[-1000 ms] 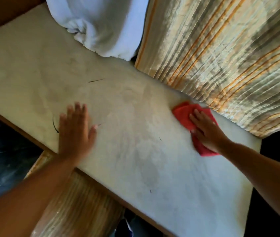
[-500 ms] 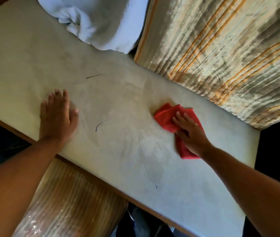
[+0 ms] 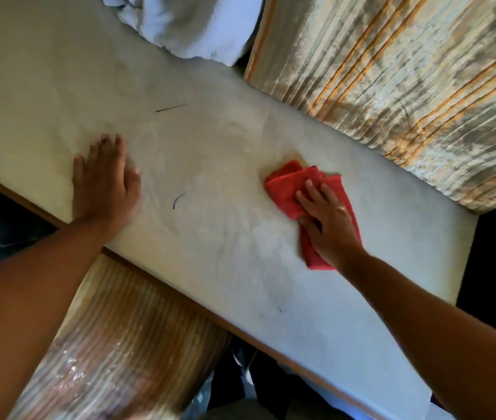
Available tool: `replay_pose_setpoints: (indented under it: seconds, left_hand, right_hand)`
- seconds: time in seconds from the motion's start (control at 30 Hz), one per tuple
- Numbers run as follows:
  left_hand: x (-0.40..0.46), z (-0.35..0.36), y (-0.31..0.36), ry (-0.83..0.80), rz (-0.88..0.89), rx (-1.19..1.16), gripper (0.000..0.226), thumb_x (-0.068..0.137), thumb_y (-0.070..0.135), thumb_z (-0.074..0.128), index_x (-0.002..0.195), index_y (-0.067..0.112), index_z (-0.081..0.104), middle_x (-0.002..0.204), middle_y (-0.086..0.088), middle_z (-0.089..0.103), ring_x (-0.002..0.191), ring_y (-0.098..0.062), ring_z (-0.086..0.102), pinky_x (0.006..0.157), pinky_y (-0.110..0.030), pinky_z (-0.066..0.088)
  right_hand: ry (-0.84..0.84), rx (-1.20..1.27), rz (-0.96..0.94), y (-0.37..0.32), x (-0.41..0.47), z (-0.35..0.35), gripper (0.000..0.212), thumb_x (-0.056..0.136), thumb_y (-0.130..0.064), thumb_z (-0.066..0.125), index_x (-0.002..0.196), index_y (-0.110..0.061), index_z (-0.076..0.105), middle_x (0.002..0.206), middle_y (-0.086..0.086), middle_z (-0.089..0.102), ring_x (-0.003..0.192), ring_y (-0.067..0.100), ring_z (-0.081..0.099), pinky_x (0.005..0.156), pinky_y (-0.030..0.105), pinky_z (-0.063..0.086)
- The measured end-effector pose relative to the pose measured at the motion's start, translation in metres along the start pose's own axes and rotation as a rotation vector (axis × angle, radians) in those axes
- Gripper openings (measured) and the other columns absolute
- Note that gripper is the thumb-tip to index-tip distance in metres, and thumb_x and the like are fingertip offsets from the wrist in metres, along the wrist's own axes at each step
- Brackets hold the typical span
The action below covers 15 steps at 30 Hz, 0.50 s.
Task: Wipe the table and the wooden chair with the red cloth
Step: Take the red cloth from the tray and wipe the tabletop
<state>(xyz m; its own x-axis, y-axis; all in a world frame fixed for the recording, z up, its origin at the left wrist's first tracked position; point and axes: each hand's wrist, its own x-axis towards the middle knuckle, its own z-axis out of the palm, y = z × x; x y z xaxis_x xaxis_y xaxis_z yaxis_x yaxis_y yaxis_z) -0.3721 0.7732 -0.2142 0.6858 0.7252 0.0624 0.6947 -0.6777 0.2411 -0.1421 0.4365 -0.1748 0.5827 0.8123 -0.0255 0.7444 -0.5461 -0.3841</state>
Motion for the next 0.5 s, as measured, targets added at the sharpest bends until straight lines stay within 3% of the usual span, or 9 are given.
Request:
replay_pose_setpoints:
  seconds: [0.07,0.17,0.27,0.37,0.43,0.5]
  left_hand:
    - [0.0,0.0,-0.001,0.002,-0.007,0.009,0.065,0.096,0.039,0.03,0.156,0.015,0.018,0.161,-0.02,0.025,0.149,-0.037,0.023,0.12,-0.053,0.009]
    - [-0.001,0.0,0.0,0.0,-0.007,0.028,0.066,0.096,0.039,0.03,0.156,0.014,0.02,0.162,-0.019,0.025,0.149,-0.035,0.024,0.12,-0.053,0.011]
    - [0.0,-0.001,0.004,0.018,-0.025,0.025,0.066,0.096,0.038,0.03,0.156,0.013,0.021,0.162,-0.018,0.025,0.149,-0.035,0.024,0.12,-0.053,0.012]
    - [0.0,-0.003,0.005,0.012,-0.028,0.02,0.065,0.096,0.038,0.03,0.156,0.013,0.023,0.162,-0.018,0.025,0.149,-0.035,0.024,0.12,-0.053,0.012]
    - [0.001,-0.005,0.005,0.018,-0.02,0.018,0.065,0.096,0.038,0.03,0.155,0.013,0.024,0.162,-0.018,0.026,0.149,-0.035,0.024,0.12,-0.053,0.012]
    - [0.002,-0.007,0.007,0.02,-0.02,0.008,0.065,0.096,0.038,0.03,0.155,0.013,0.024,0.162,-0.018,0.025,0.149,-0.034,0.023,0.121,-0.053,0.012]
  right_hand:
    - [-0.038,-0.082,-0.145,-0.039,-0.049,0.031,0.053,0.093,-0.031,0.055,0.144,-0.021,0.045,0.155,0.006,0.036,0.143,0.037,0.029,0.114,0.049,0.026]
    - [-0.202,-0.177,-0.361,-0.063,-0.124,0.048,0.063,0.097,-0.05,0.038,0.153,-0.03,0.019,0.161,0.003,0.02,0.149,0.029,0.016,0.118,0.048,0.019]
    - [-0.232,-0.248,-0.469,-0.016,-0.111,0.021,0.066,0.089,-0.043,0.049,0.15,-0.027,0.031,0.157,0.006,0.031,0.143,0.033,0.03,0.116,0.049,0.024]
    - [-0.069,-0.287,-0.237,0.019,-0.04,-0.002,0.055,0.092,-0.039,0.045,0.142,-0.016,0.046,0.15,0.019,0.041,0.138,0.042,0.036,0.112,0.055,0.032]
    - [-0.005,-0.259,-0.01,0.004,0.001,0.003,0.056,0.094,-0.041,0.041,0.145,-0.019,0.042,0.154,0.018,0.034,0.142,0.043,0.029,0.114,0.055,0.029]
    - [0.022,-0.267,0.074,-0.032,0.01,0.027,0.057,0.095,-0.044,0.04,0.149,-0.025,0.033,0.158,0.015,0.026,0.144,0.042,0.022,0.115,0.055,0.024]
